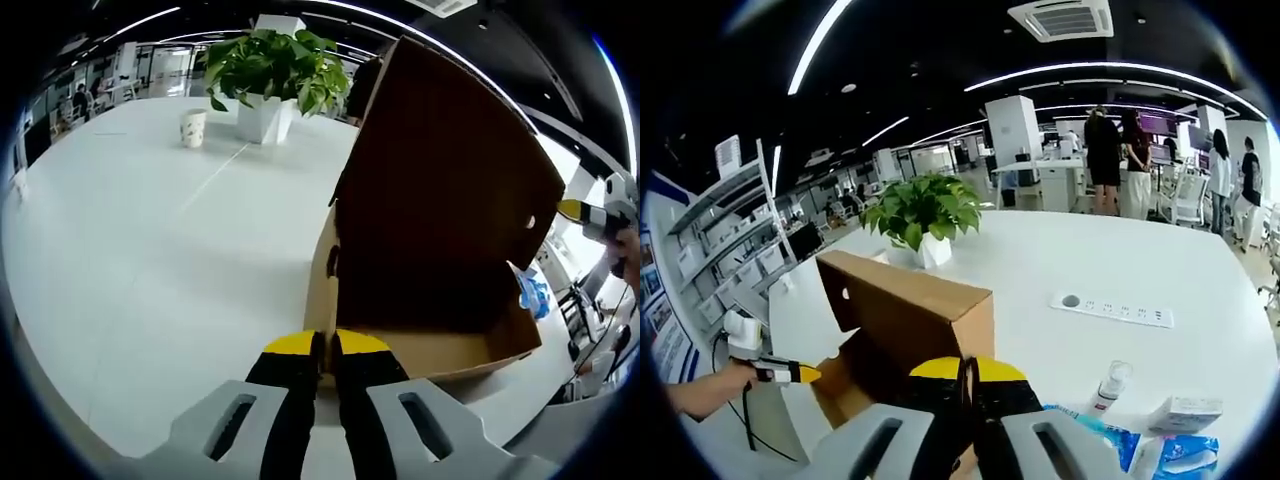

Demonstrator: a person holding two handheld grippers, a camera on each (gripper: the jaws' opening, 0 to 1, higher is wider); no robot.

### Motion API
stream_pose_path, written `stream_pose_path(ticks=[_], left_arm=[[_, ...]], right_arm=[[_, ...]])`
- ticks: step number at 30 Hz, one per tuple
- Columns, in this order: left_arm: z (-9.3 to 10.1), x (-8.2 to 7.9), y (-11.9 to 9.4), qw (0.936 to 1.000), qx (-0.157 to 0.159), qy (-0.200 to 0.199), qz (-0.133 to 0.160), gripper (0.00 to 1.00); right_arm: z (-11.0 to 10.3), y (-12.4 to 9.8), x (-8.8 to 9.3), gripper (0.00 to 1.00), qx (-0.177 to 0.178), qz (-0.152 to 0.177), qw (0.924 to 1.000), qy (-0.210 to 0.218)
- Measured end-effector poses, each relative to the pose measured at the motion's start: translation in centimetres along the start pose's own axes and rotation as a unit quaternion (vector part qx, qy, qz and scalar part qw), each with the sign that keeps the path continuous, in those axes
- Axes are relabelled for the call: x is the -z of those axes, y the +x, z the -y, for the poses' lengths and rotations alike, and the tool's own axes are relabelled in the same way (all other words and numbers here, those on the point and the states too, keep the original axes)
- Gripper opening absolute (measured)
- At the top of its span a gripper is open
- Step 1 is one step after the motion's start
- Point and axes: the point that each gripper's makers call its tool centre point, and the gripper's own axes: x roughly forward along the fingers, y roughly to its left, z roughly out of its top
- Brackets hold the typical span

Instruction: Operate the shoe box by opening the lid, removing the specified soft item, and placing it in the target area until the item is outside and the box remains undamaged.

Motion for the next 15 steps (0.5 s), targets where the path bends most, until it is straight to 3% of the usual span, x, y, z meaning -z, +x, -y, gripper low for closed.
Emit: stream_pose_path(ticks=[15], left_arm=[[0.2,0.0,-0.2,1.0000,0.005,0.007,0.000,0.04]], right_arm=[[-0.8,-1.0,1.2,0.00,-0.002,0.011,0.9998,0.015]])
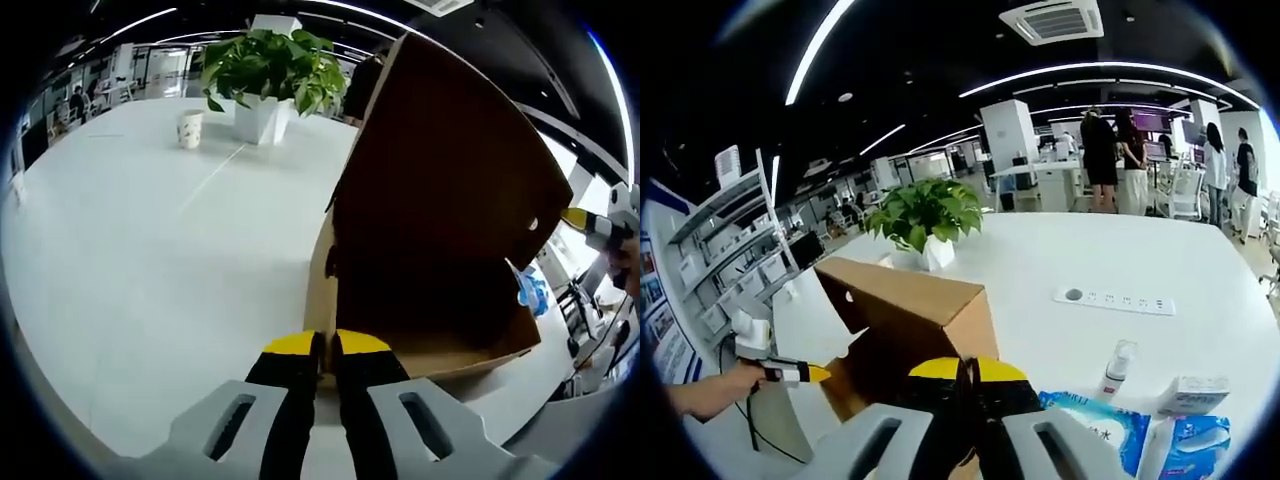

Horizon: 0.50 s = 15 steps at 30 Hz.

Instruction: Operate the shoe box by opening the lid, removing the specified soft item, and placing it in the target area until the item is outside and the box remains undamaged.

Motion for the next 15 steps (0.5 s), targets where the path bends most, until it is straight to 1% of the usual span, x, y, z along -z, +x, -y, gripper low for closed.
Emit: stream_pose_path(ticks=[5,13,15], left_arm=[[0.1,0.0,0.0,1.0000,0.003,0.003,0.002,0.04],[0.1,0.0,0.0,0.9999,0.008,0.013,0.003,0.05],[0.1,0.0,0.0,0.9998,0.009,0.015,0.001,0.05]], right_arm=[[-0.5,-0.5,0.6,0.00,0.000,0.001,1.0000,0.000],[-0.8,-1.0,1.6,0.00,0.001,-0.002,0.9999,-0.014],[-0.9,-1.2,1.7,0.00,0.001,0.002,0.9999,-0.012]])
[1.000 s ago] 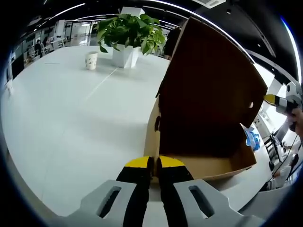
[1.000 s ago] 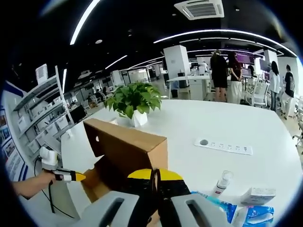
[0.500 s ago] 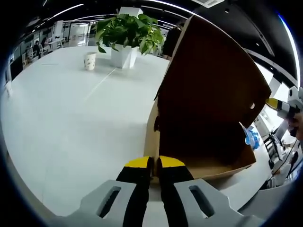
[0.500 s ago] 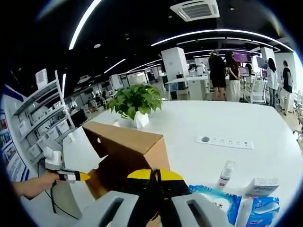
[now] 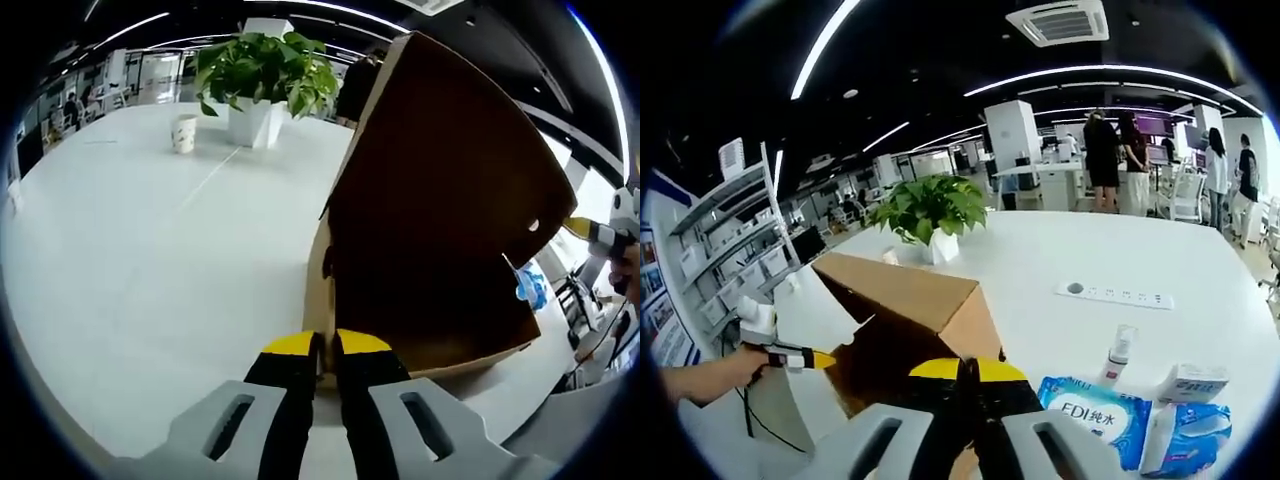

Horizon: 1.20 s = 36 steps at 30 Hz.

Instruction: Operate the shoe box by opening the lid, removing the specified soft item, and placing it in the target area until the item is outside and the box remains undamaged.

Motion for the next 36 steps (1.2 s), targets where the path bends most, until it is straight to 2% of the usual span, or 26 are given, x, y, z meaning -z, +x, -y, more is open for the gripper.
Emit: stream_pose_path(ticks=[15,36], left_arm=[[0.3,-0.2,-0.1,0.9997,0.006,0.016,-0.015,0.05],[2.4,-6.7,-1.8,0.9967,0.031,0.050,0.056,0.13]], right_arm=[[-0.4,-0.8,0.9,0.00,0.011,0.007,0.9999,0.002],[-1.0,-1.5,2.5,0.00,0.009,0.003,0.9999,0.010]])
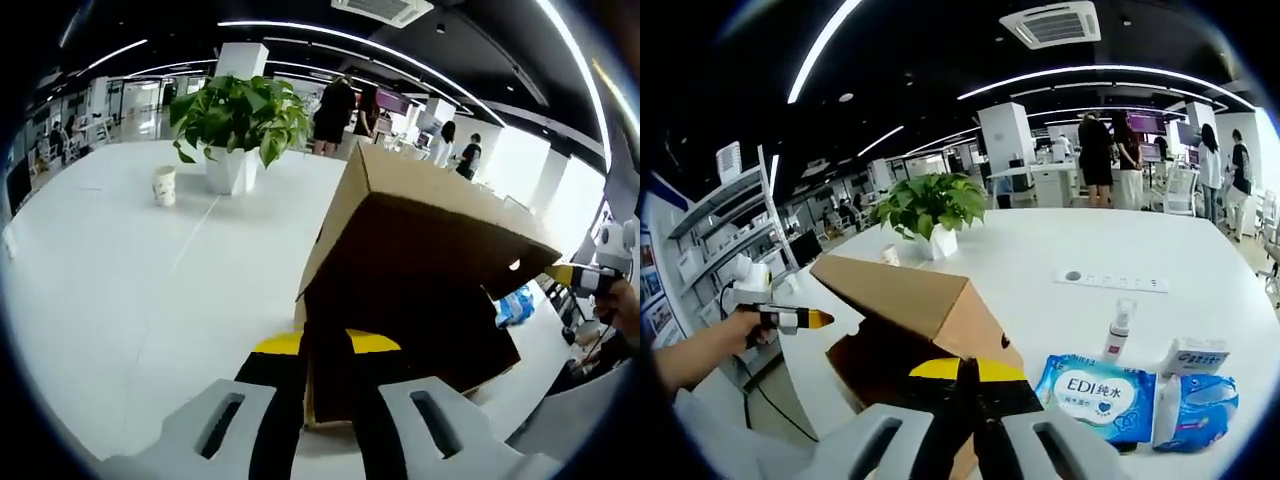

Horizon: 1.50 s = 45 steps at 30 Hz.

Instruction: Operate the shoe box by opening the lid, removing the specified soft item, and placing it in the target area until the item is outside and the box remains undamaged.

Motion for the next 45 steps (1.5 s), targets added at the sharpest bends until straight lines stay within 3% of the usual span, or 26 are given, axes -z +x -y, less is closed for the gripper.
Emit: stream_pose_path(ticks=[20,45], left_arm=[[0.5,-3.0,-0.6,0.9984,0.006,0.042,0.037,0.15],[1.0,-1.3,-1.4,0.9976,0.021,0.062,0.023,0.22]], right_arm=[[-0.4,-0.4,1.3,0.00,-0.004,-0.009,0.9999,0.003],[-1.0,-0.6,3.6,0.00,-0.021,-0.038,0.9989,0.014]])
